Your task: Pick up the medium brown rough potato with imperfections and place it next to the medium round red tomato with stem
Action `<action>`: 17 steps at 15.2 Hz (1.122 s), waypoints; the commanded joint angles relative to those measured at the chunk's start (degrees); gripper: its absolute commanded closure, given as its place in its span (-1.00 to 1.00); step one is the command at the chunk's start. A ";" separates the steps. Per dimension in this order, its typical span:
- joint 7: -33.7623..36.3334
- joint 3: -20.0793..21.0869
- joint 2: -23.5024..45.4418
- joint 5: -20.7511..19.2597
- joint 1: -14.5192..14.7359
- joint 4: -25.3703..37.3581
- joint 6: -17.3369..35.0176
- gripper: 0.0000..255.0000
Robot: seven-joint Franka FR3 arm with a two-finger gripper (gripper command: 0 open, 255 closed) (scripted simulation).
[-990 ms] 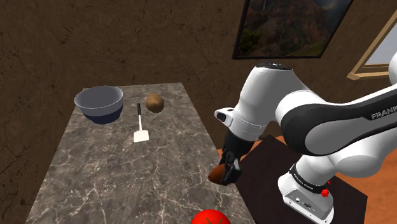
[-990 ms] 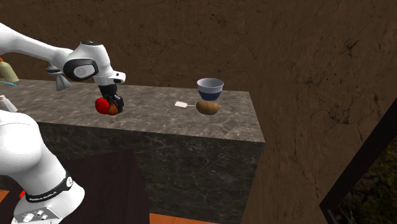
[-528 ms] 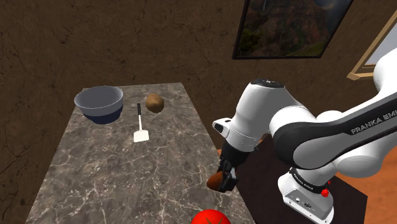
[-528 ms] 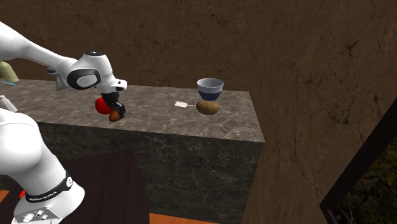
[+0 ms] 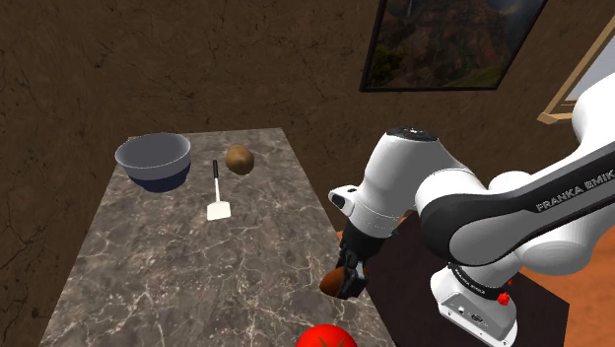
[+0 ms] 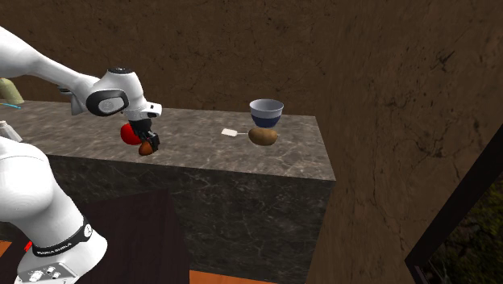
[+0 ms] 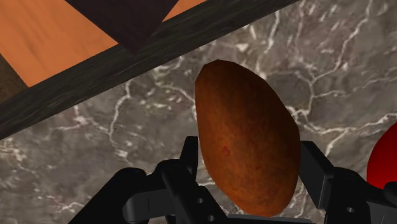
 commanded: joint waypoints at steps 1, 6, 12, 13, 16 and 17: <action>0.00 0.00 0.00 0.00 0.00 0.00 0.00 1.00; 0.00 0.00 0.00 0.00 0.00 0.00 0.00 -1.00; 0.87 -3.12 -7.98 -2.58 -0.48 2.19 -10.36 -1.00; 0.88 -3.13 -7.99 -2.58 -0.47 2.18 -10.36 -1.00; 0.87 -3.13 -7.98 -2.58 -0.48 2.19 -10.35 -1.00; 0.87 -3.13 -7.98 -2.58 -0.48 2.19 -10.35 -1.00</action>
